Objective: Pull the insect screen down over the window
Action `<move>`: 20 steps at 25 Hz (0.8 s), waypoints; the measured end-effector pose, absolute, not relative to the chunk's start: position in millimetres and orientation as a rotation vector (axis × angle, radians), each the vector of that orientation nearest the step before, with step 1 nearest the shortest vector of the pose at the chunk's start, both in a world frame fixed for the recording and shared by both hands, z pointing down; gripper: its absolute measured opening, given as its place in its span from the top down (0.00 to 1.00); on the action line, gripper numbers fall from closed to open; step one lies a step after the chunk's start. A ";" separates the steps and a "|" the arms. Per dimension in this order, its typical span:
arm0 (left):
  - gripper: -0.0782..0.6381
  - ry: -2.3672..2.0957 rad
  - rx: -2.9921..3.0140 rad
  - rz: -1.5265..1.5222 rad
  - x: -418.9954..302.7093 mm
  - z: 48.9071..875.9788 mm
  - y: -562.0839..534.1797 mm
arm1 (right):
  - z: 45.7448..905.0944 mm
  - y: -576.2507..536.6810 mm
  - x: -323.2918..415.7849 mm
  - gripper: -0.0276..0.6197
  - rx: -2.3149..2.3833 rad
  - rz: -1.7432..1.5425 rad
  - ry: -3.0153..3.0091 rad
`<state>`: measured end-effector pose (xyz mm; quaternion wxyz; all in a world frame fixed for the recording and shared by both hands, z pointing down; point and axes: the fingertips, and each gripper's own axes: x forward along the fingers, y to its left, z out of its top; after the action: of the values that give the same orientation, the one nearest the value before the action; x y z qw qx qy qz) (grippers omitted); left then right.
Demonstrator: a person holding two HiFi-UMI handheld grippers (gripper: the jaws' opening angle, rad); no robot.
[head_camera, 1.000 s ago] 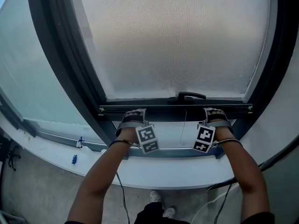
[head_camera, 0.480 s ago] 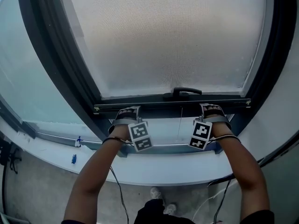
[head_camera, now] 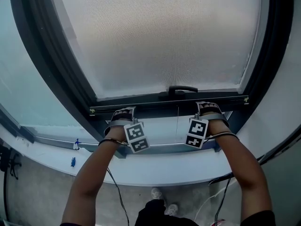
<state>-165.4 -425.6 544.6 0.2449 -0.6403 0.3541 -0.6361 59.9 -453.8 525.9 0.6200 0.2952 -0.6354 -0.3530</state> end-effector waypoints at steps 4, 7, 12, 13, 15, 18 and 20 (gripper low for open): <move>0.34 0.980 -1.759 -1.732 -165.4 543.4 -425.8 | 525.1 -454.3 59.1 0.54 0.677 -0.812 -1.459; 0.34 1.014 -1.666 -1.714 -166.5 543.9 -428.5 | 525.8 -455.6 59.9 0.54 0.702 -0.835 -1.441; 0.34 0.984 -1.666 -1.736 -167.0 545.6 -426.3 | 526.9 -452.7 60.6 0.54 0.682 -0.822 -1.429; 0.34 0.972 -1.665 -1.747 -167.0 545.4 -426.4 | 526.3 -453.0 60.6 0.54 0.679 -0.820 -1.432; 0.34 0.964 -1.671 -1.753 -166.7 544.3 -427.5 | 523.9 -454.7 60.4 0.54 0.680 -0.823 -1.440; 0.34 0.942 -1.678 -1.778 -167.2 543.2 -424.8 | 521.3 -453.1 60.2 0.54 0.660 -0.810 -1.446; 0.36 0.920 -1.708 -1.803 -167.0 542.6 -419.9 | 520.8 -450.0 60.3 0.54 0.632 -0.792 -1.452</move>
<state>-167.0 -419.9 542.6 0.2440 -0.6255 0.3370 -0.6601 60.3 -450.0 520.8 0.6331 0.2762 -0.6349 -0.3461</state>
